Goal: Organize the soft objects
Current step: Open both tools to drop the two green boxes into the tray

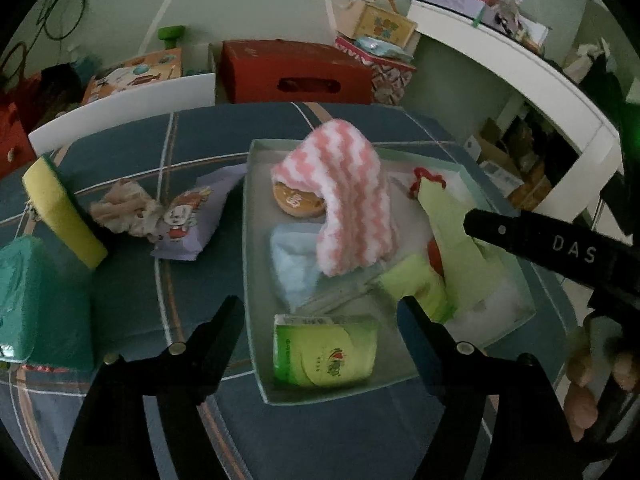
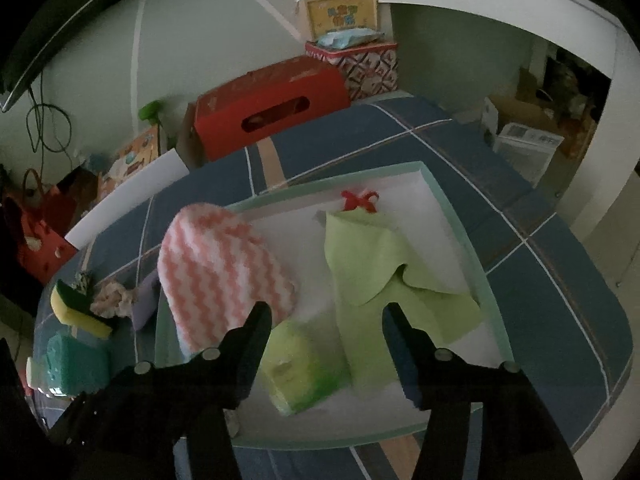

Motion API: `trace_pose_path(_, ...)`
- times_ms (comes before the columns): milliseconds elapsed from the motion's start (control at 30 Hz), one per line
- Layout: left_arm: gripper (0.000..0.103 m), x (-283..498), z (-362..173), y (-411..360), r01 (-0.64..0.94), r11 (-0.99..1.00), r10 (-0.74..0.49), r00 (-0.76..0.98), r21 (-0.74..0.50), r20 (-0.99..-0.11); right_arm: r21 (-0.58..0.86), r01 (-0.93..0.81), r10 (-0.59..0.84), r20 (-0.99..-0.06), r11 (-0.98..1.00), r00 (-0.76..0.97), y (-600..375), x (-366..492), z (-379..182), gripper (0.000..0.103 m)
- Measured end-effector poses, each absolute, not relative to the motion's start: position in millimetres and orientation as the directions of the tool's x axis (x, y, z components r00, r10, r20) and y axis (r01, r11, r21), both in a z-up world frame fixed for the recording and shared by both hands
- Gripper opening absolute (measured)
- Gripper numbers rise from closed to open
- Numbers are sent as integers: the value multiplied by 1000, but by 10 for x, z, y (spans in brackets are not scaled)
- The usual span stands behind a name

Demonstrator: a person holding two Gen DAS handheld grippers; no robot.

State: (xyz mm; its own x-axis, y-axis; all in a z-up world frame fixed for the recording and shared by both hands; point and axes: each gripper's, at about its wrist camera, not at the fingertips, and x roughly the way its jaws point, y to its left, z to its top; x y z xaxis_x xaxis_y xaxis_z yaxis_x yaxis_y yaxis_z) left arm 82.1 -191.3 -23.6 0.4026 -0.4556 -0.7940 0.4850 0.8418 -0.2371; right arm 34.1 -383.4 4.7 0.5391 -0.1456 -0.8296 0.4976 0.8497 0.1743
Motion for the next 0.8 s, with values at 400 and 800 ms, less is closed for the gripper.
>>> trace_pose_path(400,102,928,-57,-1392,319,903,-417,493,-288,-764,146,506,-171,-832,850,527,-3821,344,43,103)
trace_pose_path(800,102,983,289,-421,101,961,-267,588,-257,-764,142,440,-150,-812,887,564,-3542,466,133,103)
